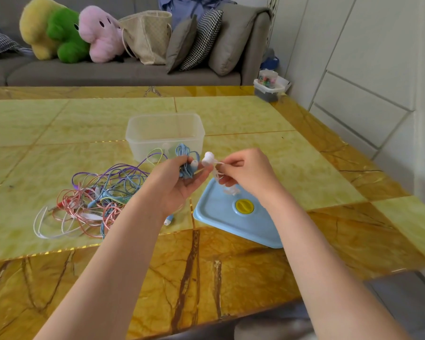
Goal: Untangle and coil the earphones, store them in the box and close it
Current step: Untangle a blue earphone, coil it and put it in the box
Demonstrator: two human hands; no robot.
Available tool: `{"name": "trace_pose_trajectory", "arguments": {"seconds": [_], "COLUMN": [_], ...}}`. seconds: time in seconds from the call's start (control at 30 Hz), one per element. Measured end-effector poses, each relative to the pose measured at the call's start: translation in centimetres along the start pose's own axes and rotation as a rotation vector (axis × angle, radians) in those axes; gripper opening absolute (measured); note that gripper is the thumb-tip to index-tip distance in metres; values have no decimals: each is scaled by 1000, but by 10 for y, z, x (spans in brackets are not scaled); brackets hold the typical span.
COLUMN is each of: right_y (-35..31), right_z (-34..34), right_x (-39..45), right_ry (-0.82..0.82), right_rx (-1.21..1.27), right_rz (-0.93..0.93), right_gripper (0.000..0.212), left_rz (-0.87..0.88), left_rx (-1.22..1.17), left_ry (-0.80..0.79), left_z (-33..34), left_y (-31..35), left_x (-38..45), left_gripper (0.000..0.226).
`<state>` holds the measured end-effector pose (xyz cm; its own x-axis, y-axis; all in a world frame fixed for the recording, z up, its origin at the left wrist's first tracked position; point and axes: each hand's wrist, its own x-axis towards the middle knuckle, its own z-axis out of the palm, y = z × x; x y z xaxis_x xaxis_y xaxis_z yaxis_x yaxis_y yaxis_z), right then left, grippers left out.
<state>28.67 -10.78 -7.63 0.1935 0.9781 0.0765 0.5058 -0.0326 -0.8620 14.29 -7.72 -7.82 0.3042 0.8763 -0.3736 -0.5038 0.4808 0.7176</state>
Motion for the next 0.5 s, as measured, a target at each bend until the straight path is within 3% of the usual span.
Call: {"name": "trace_pose_trajectory", "arguments": {"seconds": [0.1, 0.17, 0.27, 0.4, 0.5], "right_y": [-4, -6, -5, 2, 5], "right_z": [-5, -6, -4, -7, -12], "right_x": [-2, -4, -6, -3, -2], "right_ry": [-45, -94, -76, 26, 65], "right_rx": [317, 442, 329, 118, 181], "right_rz": [72, 111, 125, 100, 132], "right_gripper": [16, 17, 22, 14, 15], "left_rz": [38, 46, 62, 187, 221], "left_rx": [187, 159, 125, 393, 454], "left_ry": [-11, -98, -181, -99, -70], "left_z": [1, 7, 16, 25, 29], "left_y": [-2, -9, -16, -20, -24], "left_x": [-2, -5, -7, -5, -2], "left_gripper": [27, 27, 26, 23, 24]}}
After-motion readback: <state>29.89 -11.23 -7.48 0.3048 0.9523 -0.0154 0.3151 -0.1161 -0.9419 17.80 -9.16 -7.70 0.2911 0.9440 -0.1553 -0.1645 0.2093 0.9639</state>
